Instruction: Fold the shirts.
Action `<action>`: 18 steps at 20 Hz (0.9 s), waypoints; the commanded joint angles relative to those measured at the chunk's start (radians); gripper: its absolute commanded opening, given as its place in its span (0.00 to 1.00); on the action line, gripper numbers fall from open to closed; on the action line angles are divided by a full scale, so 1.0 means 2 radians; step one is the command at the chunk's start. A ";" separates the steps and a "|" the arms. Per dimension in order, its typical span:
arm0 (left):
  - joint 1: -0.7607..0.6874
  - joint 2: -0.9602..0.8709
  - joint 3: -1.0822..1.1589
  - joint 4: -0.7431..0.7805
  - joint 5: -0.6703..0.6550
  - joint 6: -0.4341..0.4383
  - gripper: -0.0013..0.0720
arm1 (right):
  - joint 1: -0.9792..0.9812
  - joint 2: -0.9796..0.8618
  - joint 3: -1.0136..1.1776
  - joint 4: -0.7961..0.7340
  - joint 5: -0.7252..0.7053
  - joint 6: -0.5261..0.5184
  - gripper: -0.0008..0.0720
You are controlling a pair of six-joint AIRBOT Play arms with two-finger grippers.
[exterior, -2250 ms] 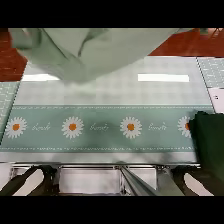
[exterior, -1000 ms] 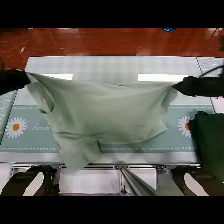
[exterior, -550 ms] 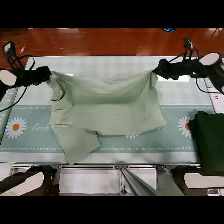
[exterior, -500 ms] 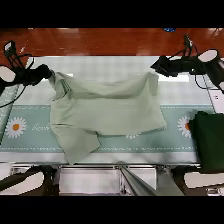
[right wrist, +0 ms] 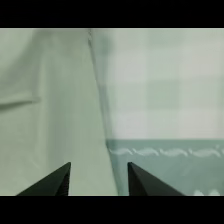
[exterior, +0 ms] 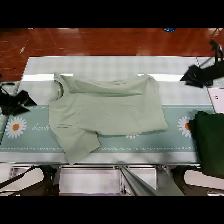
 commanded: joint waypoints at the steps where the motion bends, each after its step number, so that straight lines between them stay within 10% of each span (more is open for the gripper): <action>1: 0.072 0.040 -0.136 -0.123 -0.050 0.086 0.71 | -0.051 0.113 -0.180 -0.007 -0.046 0.000 0.57; 13: 0.038 0.010 -0.234 -0.182 0.079 0.116 0.70 | -0.096 0.239 -0.353 0.115 -0.087 -0.059 0.57; 14: 0.022 0.005 -0.233 -0.182 0.088 0.109 0.63 | -0.096 0.239 -0.353 0.114 -0.085 -0.059 0.57; 16: 0.002 0.001 -0.226 -0.182 0.090 0.131 0.05 | -0.096 0.239 -0.353 0.094 -0.081 -0.059 0.57; 18: 0.000 0.001 -0.211 -0.181 0.082 0.135 0.04 | -0.096 0.239 -0.354 0.034 -0.079 -0.014 0.57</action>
